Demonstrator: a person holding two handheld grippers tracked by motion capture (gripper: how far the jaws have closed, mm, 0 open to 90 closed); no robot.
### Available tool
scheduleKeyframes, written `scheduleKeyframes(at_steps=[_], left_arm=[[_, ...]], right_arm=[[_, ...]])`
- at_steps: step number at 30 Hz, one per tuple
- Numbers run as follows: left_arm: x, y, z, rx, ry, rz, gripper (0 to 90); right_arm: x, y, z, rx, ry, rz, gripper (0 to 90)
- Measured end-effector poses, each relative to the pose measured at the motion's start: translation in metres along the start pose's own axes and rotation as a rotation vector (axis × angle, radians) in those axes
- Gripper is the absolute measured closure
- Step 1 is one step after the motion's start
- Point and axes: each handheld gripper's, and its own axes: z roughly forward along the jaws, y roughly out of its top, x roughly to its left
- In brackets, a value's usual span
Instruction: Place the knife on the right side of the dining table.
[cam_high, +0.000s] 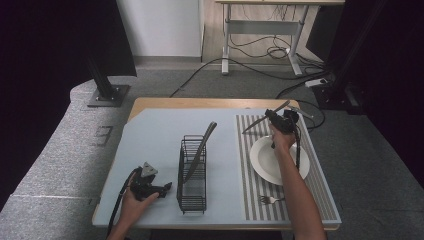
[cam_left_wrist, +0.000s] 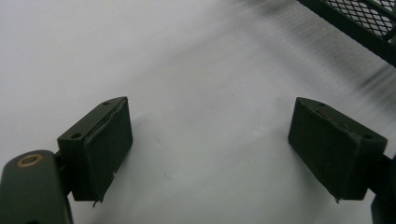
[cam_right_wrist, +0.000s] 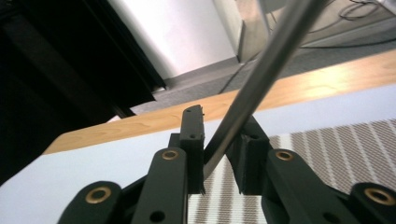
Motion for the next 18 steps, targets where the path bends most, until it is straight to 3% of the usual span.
scheduleKeyframes(at_steps=[4, 18], left_arm=[[0.0, 0.0, 0.0, 0.0, 0.0, 0.0, 13.0], [0.0, 0.0, 0.0, 0.0, 0.0, -0.001, 13.1]], right_arm=[[-0.009, -0.001, 0.001, 0.019, -0.018, 0.036, 74.1], [-0.026, -0.008, 0.007, 0.068, -0.088, 0.081, 67.7]])
